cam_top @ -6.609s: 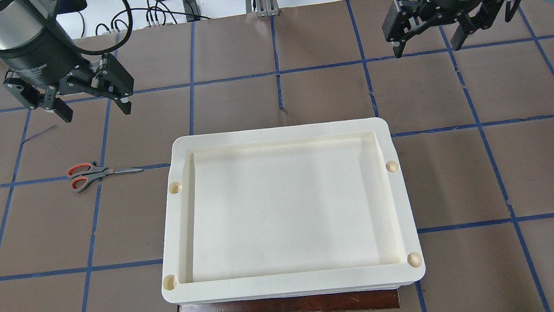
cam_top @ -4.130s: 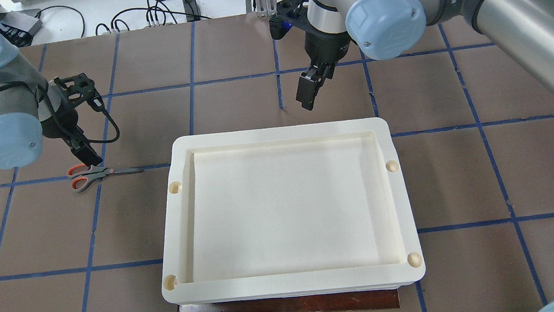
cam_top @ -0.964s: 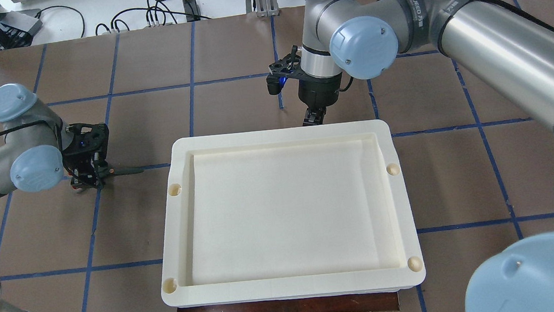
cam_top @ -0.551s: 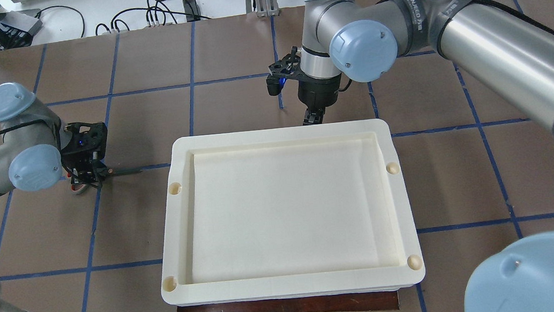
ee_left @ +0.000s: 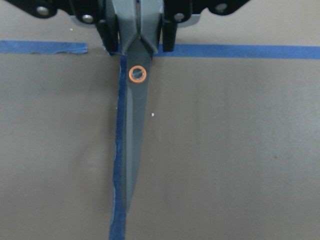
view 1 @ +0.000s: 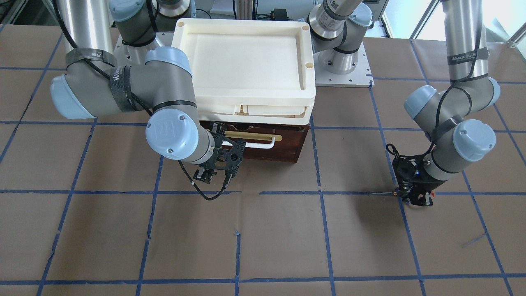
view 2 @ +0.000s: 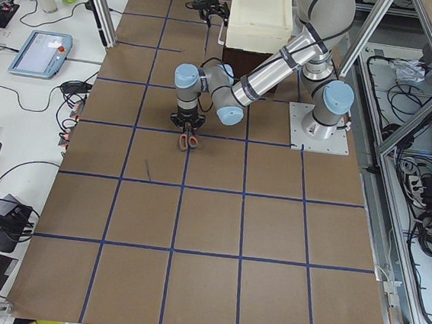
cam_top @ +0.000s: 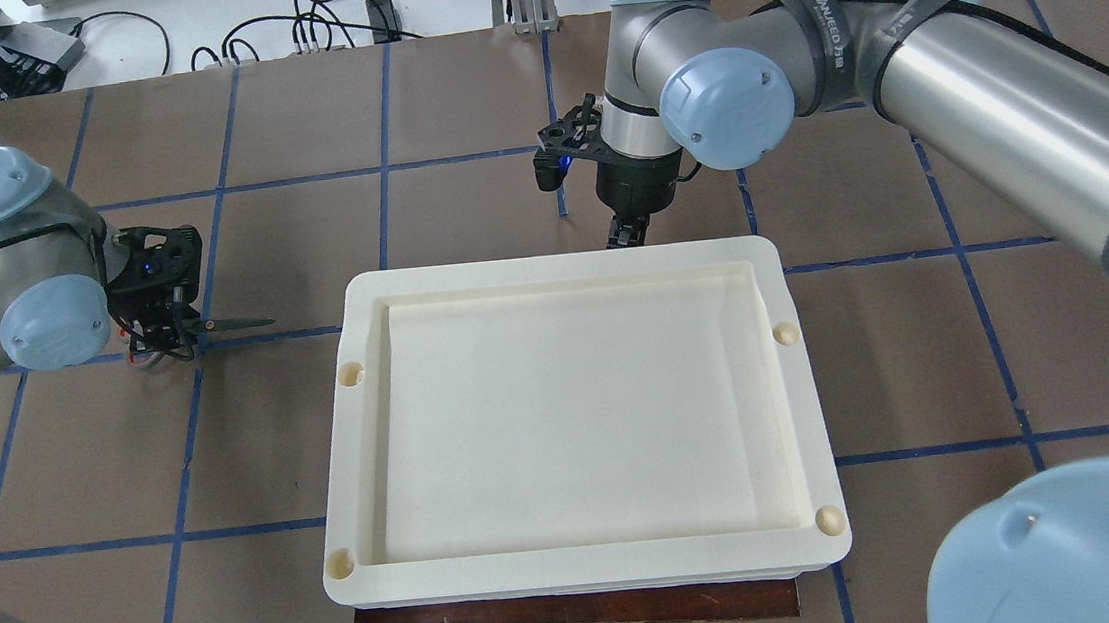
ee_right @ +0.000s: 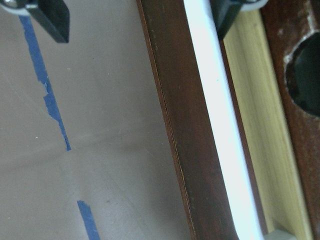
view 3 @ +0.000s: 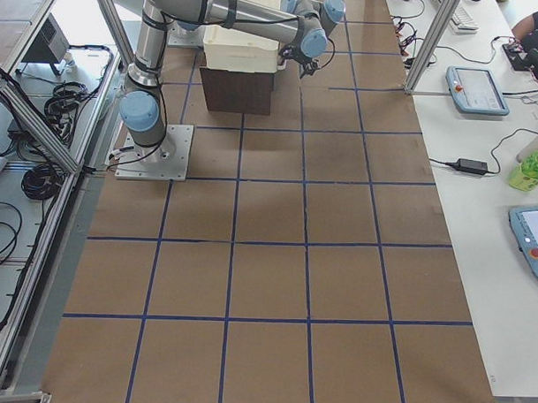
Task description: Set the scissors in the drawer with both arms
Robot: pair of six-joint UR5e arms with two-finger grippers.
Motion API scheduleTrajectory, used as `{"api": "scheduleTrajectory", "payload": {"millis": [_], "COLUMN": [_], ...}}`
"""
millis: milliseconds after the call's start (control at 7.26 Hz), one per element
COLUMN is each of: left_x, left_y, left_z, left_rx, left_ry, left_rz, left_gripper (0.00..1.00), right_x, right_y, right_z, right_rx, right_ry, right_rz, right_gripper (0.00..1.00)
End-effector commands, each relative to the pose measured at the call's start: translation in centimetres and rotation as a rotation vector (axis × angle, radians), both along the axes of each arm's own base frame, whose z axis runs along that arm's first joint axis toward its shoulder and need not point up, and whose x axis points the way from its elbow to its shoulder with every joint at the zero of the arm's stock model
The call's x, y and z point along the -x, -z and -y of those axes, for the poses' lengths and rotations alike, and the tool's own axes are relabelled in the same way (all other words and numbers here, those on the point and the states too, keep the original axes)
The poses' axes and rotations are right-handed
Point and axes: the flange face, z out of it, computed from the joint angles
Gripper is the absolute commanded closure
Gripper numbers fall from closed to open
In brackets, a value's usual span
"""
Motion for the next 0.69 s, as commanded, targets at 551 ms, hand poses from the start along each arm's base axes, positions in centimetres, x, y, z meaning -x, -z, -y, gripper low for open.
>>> {"api": "scheduleTrajectory", "payload": {"millis": [551], "left_x": [0.7], "left_y": [-4.0], "left_z": [0.1], "left_rx": [0.056], "left_ry": [-0.012], "left_rz": [0.011], "left_gripper": [0.87], "right_x": [-0.5], "right_y": [-0.7], "right_z": [2.5], "right_rx": [0.101], "right_ry": [-0.01], "right_rz": [0.014], "right_gripper": [0.0]}}
